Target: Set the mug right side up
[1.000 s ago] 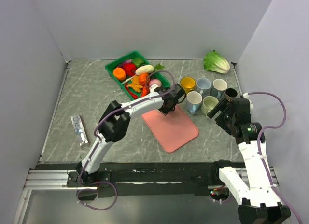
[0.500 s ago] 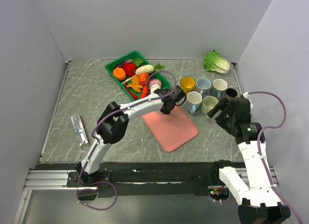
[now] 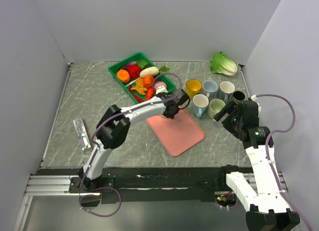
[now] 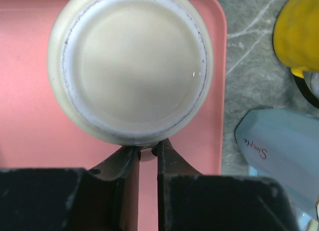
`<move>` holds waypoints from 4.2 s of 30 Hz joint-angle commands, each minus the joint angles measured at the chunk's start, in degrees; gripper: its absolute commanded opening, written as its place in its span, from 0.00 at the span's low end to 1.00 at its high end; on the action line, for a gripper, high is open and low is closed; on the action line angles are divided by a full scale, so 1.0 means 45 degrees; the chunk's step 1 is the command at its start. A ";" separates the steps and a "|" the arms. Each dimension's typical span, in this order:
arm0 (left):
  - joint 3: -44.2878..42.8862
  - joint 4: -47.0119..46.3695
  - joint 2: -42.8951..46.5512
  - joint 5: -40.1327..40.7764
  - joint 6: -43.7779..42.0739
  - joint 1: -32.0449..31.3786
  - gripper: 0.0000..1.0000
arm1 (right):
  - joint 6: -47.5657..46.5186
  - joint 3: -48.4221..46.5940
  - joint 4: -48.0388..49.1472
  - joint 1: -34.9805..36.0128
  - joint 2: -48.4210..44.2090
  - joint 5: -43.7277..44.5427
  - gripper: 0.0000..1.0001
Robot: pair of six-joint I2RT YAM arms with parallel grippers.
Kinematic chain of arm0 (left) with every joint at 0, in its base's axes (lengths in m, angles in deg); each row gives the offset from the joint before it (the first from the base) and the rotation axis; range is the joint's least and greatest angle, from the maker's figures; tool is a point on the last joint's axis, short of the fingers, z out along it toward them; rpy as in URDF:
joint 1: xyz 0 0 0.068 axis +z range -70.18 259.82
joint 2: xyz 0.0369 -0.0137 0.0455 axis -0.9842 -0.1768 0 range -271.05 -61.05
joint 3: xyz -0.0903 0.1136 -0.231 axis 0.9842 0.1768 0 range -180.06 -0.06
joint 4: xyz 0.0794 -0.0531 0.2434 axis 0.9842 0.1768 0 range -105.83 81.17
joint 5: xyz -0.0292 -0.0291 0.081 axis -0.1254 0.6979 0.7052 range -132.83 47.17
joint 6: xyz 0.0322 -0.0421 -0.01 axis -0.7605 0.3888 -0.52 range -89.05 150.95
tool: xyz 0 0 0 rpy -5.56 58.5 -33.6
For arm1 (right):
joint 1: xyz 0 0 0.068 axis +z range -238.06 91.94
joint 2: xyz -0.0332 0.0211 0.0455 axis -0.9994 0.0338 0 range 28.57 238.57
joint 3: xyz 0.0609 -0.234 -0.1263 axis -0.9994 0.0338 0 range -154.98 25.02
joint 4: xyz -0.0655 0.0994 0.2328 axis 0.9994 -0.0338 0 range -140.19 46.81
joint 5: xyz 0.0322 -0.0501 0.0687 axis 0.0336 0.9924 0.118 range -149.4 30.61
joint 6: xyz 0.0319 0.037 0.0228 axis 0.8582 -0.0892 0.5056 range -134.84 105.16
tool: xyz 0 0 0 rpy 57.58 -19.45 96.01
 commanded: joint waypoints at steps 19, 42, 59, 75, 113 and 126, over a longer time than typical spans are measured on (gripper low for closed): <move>0.3378 -0.7420 0.7177 -0.5357 -0.3708 0.0220 0.01 | -0.0819 -0.1598 0.2074 -0.0098 -0.0791 -0.2980 0.95; 0.3086 -1.5470 0.8741 -1.3568 -0.5213 0.0669 0.01 | 0.0504 -0.3747 0.8438 -0.0020 0.0030 -1.1320 0.94; 0.4764 -1.9647 0.9289 -1.4935 -0.3379 0.0982 0.01 | 0.5148 -0.1995 1.4212 -0.0020 0.0324 -1.2865 0.70; 0.4864 -2.0142 0.8800 -1.4917 -0.4001 0.0572 0.01 | 0.7946 -0.0838 1.6350 -0.0020 0.0616 -1.2748 0.45; 0.4357 -1.3254 0.8664 -1.2887 -0.7634 -0.0112 0.96 | 0.1427 -0.4176 0.6591 -0.0215 0.0929 -0.7770 0.00; 0.4395 -0.9403 0.8859 -1.1225 -0.8495 0.0746 0.96 | -0.1931 -0.5913 0.3114 -0.0371 0.1708 -0.2641 0.00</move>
